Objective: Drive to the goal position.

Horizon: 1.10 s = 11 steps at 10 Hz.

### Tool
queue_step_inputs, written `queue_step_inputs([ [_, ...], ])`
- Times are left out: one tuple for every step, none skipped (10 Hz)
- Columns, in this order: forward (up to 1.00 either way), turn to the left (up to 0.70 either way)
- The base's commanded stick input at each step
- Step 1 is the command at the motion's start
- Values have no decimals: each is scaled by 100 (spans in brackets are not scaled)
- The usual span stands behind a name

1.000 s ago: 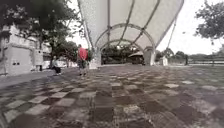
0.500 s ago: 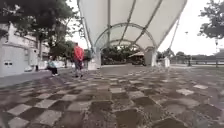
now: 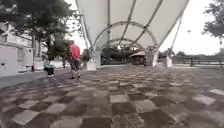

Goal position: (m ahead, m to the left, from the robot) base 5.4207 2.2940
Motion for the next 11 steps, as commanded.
queue_step_inputs([
  [100, 0],
  [100, 0],
  [100, 0],
  [100, 0],
  [100, 0],
  [100, 0],
  [100, 0],
  [100, 0],
  [100, 0],
  [100, 0],
  [100, 0],
])
